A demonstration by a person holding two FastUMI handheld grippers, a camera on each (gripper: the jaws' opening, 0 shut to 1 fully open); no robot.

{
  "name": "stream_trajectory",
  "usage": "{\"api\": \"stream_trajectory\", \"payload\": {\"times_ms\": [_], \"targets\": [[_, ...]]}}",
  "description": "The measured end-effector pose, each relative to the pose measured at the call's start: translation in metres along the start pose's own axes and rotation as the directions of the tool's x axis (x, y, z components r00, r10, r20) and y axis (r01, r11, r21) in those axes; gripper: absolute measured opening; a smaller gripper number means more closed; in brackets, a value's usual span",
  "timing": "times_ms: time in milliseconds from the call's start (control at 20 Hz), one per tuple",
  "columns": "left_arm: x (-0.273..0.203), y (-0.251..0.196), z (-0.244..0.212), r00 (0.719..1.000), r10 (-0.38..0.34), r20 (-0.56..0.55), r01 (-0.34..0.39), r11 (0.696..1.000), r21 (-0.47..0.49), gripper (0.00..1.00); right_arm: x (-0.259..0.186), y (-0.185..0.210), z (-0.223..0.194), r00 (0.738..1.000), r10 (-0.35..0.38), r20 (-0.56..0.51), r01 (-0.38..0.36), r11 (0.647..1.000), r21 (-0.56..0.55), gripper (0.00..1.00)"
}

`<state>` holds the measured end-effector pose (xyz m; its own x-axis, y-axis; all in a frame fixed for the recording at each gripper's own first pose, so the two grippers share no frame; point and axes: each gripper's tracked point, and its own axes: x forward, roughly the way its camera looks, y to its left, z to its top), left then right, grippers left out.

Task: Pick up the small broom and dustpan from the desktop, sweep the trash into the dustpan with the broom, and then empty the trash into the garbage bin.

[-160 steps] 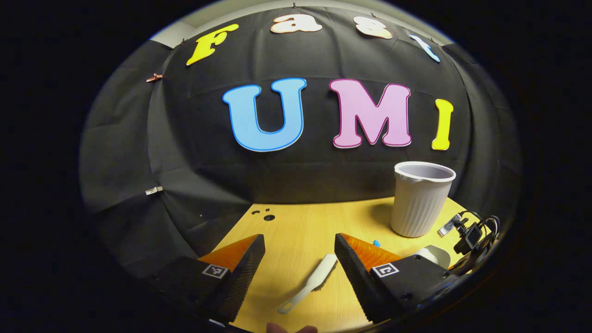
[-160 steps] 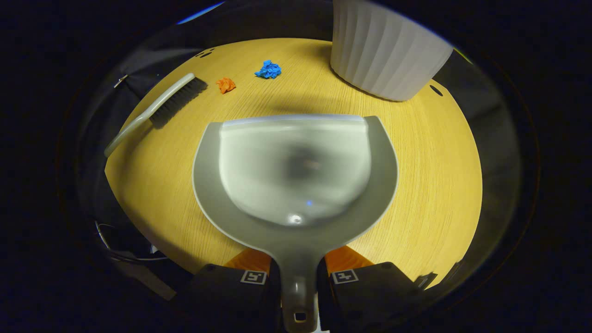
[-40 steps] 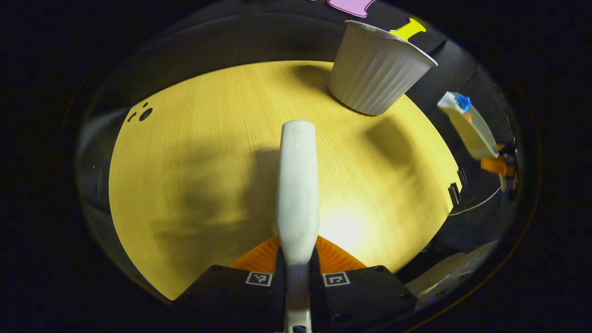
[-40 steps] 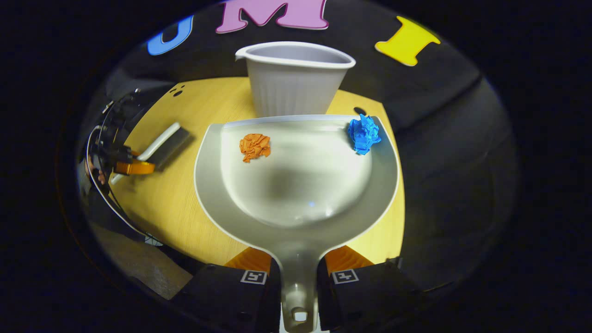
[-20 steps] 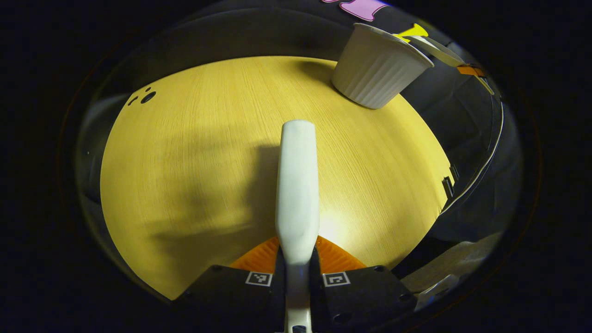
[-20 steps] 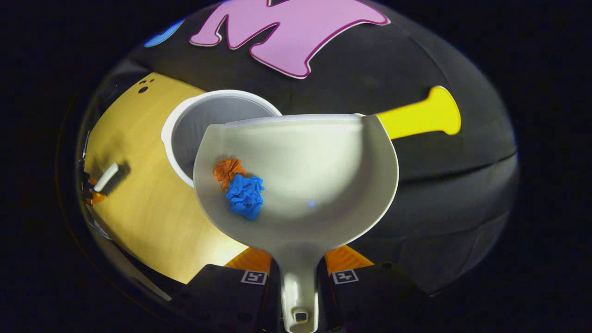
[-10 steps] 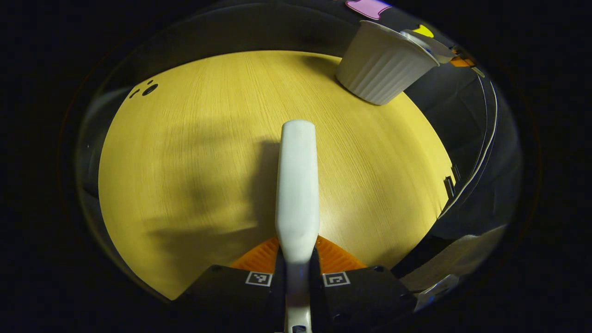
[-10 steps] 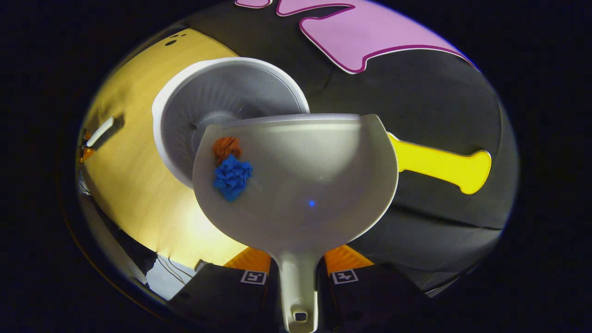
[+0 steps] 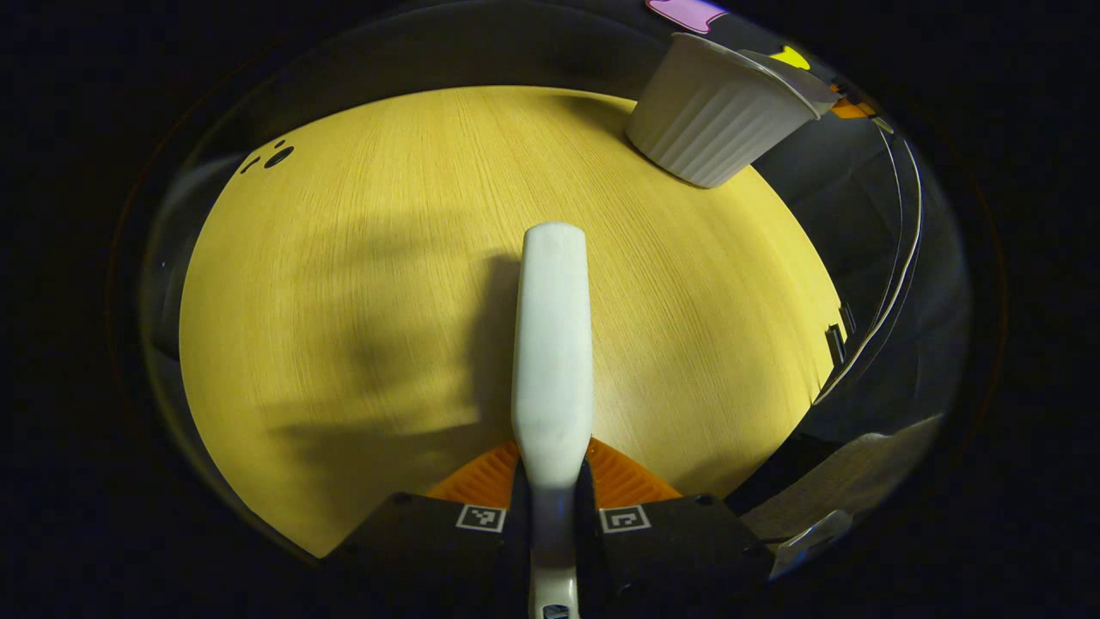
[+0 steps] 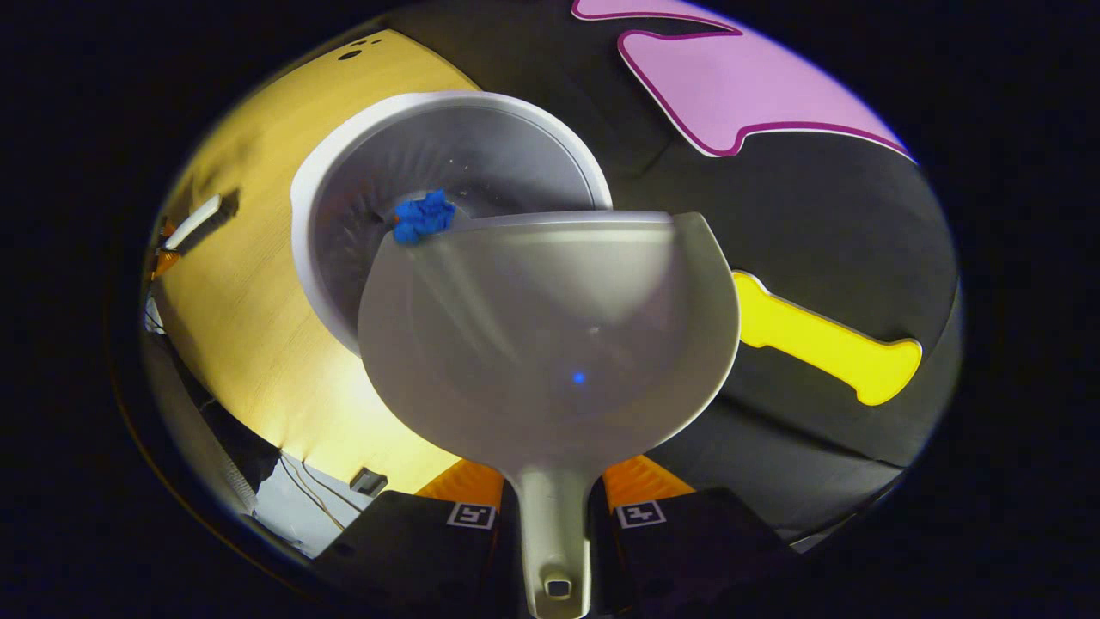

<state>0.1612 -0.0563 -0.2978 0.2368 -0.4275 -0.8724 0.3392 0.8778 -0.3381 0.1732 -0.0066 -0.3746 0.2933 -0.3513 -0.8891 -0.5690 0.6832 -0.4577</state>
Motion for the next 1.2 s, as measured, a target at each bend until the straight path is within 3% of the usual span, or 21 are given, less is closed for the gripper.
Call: {"api": "stream_trajectory", "payload": {"times_ms": [350,400,450,600,750,950,1200], "targets": [[-0.003,-0.001,0.0,0.999,0.035,0.022,-0.035,0.999,0.001,0.25,0.0,-0.012,-0.006,0.998,-0.024,0.059,0.019,0.997,0.07,0.36],[-0.004,-0.002,0.0,0.999,0.047,0.025,-0.048,0.999,0.003,0.25,-0.002,-0.012,-0.008,0.997,-0.015,0.081,0.007,0.995,0.101,0.31],[-0.005,-0.002,0.001,0.998,0.057,0.028,-0.058,0.998,0.005,0.25,-0.005,-0.011,-0.008,0.994,-0.004,0.107,-0.01,0.991,0.135,0.36],[-0.008,-0.002,0.0,0.995,0.093,0.036,-0.094,0.996,0.012,0.25,-0.021,-0.006,-0.013,0.977,0.03,0.211,-0.083,0.966,0.247,0.36],[-0.011,-0.002,0.001,0.991,0.124,0.042,-0.125,0.992,0.019,0.25,-0.047,0.005,-0.018,0.948,0.047,0.316,-0.151,0.937,0.316,0.36],[-0.015,-0.001,0.002,0.983,0.177,0.046,-0.179,0.983,0.03,0.25,-0.081,0.031,-0.023,0.887,0.082,0.455,-0.269,0.892,0.363,0.36],[-0.018,-0.001,0.004,0.973,0.223,0.059,-0.226,0.973,0.043,0.25,-0.095,0.114,-0.052,0.837,0.157,0.524,-0.388,0.846,0.366,0.36]]}}
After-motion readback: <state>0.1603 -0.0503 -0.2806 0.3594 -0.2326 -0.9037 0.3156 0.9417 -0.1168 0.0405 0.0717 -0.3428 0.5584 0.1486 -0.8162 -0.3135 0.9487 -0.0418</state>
